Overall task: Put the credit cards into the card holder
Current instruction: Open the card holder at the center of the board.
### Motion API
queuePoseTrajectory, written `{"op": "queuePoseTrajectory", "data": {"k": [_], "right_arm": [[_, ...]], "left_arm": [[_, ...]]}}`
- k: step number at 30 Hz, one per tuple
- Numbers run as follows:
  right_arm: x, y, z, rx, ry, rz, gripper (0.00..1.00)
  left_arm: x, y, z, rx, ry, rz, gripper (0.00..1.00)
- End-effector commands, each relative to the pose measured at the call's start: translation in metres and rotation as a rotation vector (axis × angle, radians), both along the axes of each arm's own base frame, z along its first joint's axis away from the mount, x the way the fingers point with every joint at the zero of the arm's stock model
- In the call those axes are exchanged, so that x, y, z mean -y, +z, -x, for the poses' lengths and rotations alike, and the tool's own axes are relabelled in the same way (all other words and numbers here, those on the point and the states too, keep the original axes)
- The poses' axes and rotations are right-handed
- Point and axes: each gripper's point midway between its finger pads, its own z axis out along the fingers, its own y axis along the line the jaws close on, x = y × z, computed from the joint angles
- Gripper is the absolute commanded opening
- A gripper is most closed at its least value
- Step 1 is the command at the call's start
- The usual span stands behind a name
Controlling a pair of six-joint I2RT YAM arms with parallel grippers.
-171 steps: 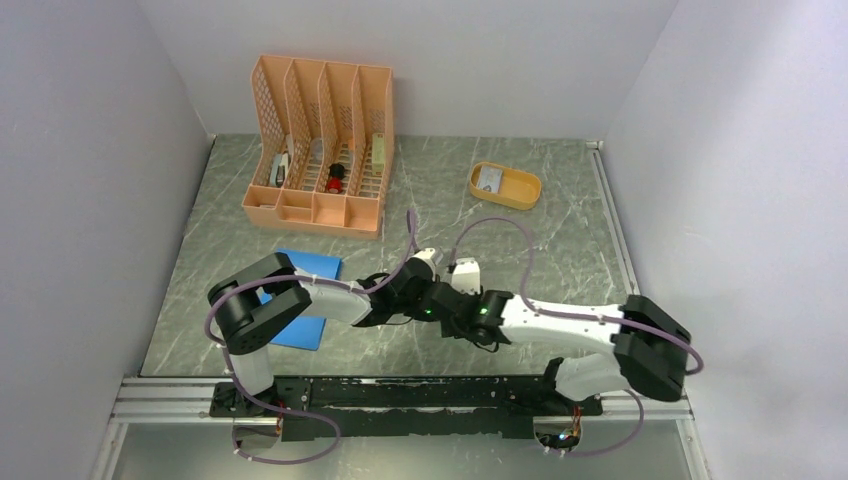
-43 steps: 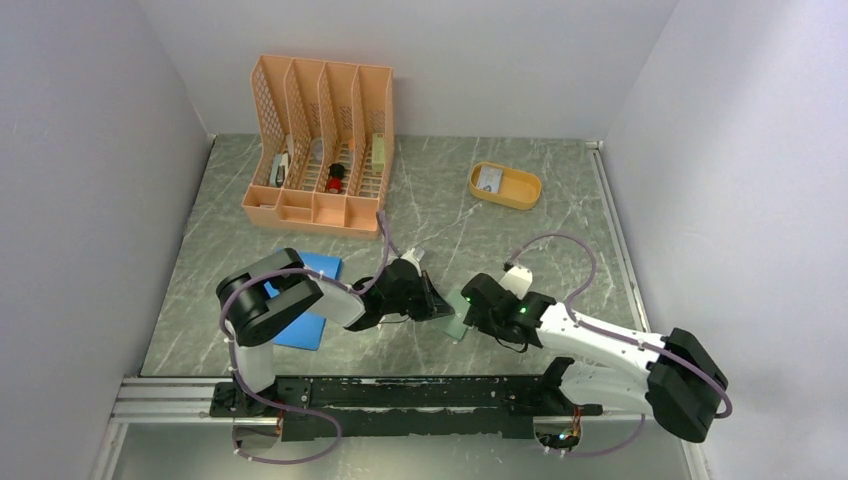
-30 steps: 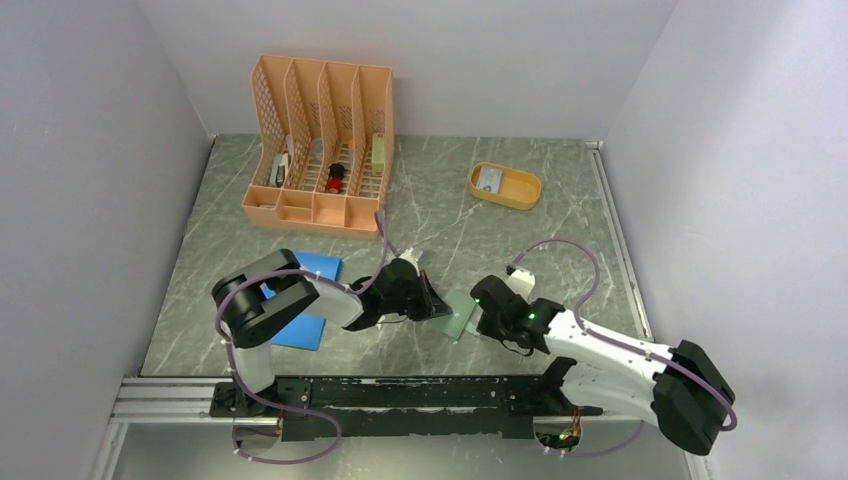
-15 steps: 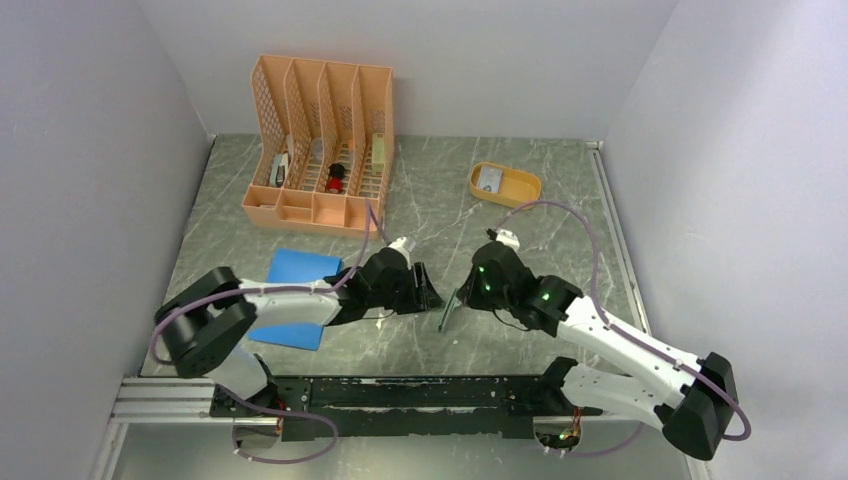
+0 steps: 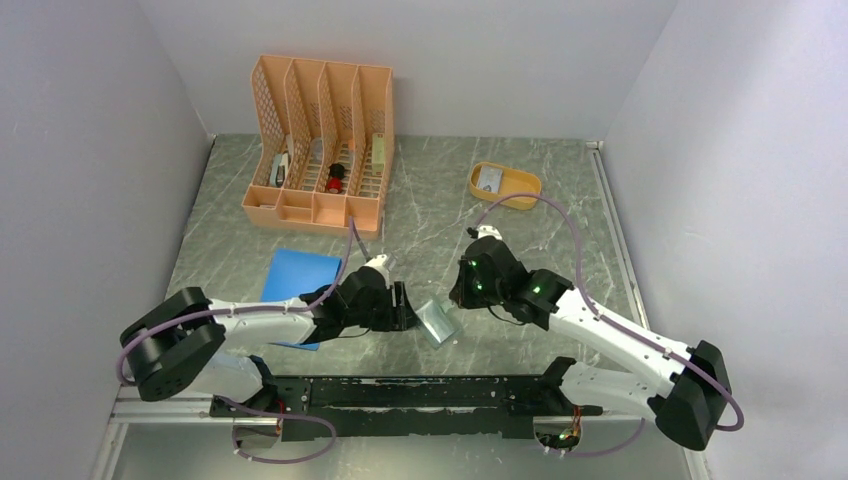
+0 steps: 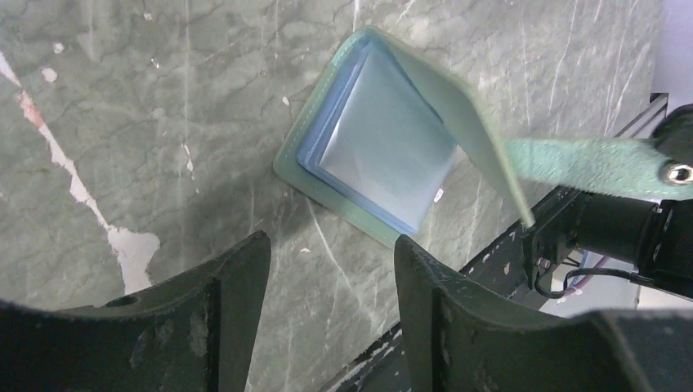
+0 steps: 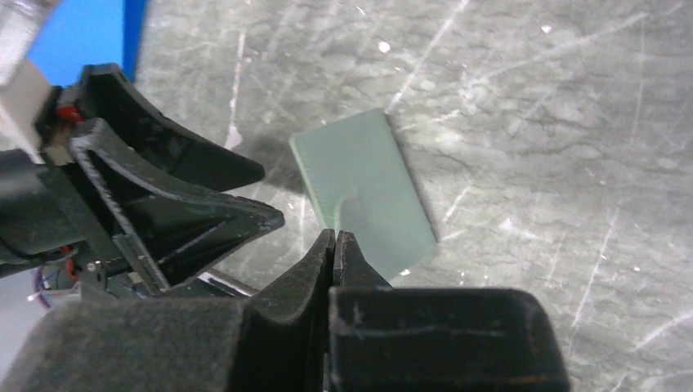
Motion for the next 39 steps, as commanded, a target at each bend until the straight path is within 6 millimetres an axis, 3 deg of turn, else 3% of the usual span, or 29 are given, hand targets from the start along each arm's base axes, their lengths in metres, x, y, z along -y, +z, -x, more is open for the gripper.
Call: {"op": "queuePoseTrajectory", "data": {"k": [1,5,9,21,26,29,32,34,39], "right_arm": [[0.022,-0.014,0.000,0.007,-0.084,0.051,0.00],[0.056,-0.031,0.000,-0.009,-0.259,0.138,0.00],[0.075,-0.049,0.005,-0.035,-0.360,0.185,0.00],[0.091,-0.047,0.006,-0.022,-0.460,0.189,0.00],[0.092,-0.038,0.006,-0.017,-0.482,0.166,0.00],[0.091,-0.028,0.005,-0.007,-0.479,0.158,0.27],[0.090,-0.015,0.003,0.005,-0.471,0.147,0.43],[0.088,-0.004,0.002,0.016,-0.460,0.133,0.49],[0.076,0.030,-0.001,0.061,-0.399,0.056,0.51]], "left_arm": [[0.018,0.014,-0.014,0.070,-0.030,0.055,0.62],[0.027,0.017,-0.019,0.085,-0.034,0.085,0.61],[0.036,0.027,-0.023,0.108,-0.046,0.124,0.60],[0.093,0.055,-0.027,0.119,-0.187,0.257,0.53],[0.120,0.055,-0.020,0.127,-0.273,0.257,0.50],[0.133,0.047,-0.015,0.120,-0.313,0.245,0.48],[0.141,0.035,-0.011,0.104,-0.334,0.229,0.47],[0.146,0.030,-0.010,0.095,-0.341,0.233,0.46],[0.156,0.020,-0.009,0.077,-0.350,0.237,0.45]]}}
